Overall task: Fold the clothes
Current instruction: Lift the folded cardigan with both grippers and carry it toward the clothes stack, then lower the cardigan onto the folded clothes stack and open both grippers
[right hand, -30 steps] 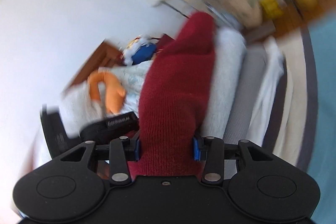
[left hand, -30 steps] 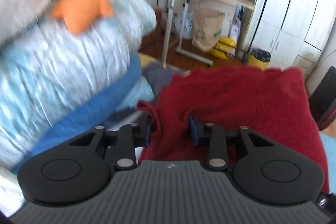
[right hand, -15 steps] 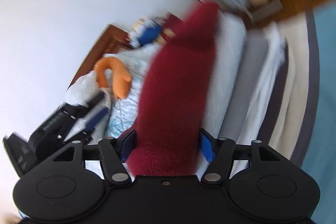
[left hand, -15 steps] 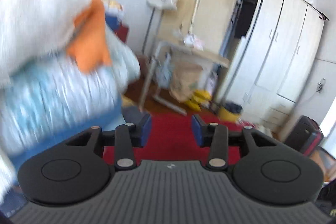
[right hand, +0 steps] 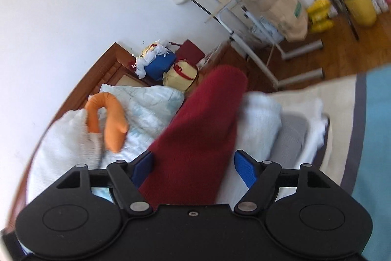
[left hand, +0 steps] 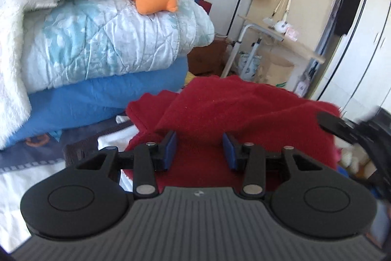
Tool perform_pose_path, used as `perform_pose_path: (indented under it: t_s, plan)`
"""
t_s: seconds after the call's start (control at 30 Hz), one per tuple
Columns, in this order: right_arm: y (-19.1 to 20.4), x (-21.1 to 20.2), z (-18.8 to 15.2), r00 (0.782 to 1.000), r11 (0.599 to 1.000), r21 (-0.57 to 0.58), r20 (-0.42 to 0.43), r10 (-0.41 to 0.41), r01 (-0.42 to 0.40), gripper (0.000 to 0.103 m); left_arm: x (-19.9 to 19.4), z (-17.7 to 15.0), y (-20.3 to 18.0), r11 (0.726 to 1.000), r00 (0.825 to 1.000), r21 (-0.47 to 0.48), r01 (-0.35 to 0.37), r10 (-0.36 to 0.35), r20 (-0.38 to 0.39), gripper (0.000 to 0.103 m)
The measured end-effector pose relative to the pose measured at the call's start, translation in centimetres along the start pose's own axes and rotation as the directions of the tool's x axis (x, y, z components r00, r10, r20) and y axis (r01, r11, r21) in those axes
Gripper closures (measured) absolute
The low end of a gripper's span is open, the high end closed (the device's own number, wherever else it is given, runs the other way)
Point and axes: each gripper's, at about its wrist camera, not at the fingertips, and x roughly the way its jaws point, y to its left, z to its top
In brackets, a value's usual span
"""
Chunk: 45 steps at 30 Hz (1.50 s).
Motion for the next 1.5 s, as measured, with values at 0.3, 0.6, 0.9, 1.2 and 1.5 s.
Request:
perform_pose_path:
  t_s: [0.3, 0.6, 0.9, 1.2, 1.5]
  plan:
    - [4.9, -0.1, 1.6, 0.998, 0.861, -0.508, 0.045, 0.042, -0.013, 0.092, 0.0, -1.0, 1.9, 0.989, 0.992, -0.092, 0.115, -0.109, 0.064, 0.062]
    - [1.0, 0.2, 1.0, 0.944, 0.817, -0.472, 0.176, -0.280, 0.330, 0.084, 0.4, -1.4, 0.4, 0.996, 0.994, -0.006, 0.089, -0.089, 0.060, 0.062]
    - [8.4, -4.6, -3.2, 0.997, 0.739, -0.672, 0.075, 0.015, 0.039, 0.048, 0.3, -1.1, 1.1, 0.994, 0.995, -0.051, 0.095, -0.092, 0.048, 0.062]
    - [4.2, -0.2, -4.6, 0.991, 0.734, -0.675, -0.028, -0.132, 0.078, 0.047, 1.6, -1.1, 0.2, 0.999, 0.999, 0.023, 0.048, -0.047, -0.021, 0.062]
    - [4.8, -2.8, -5.6, 0.988, 0.747, -0.652, 0.029, -0.152, 0.134, 0.031, -0.9, -0.6, -1.4, 0.997, 0.999, 0.082, -0.004, 0.007, -0.037, 0.056]
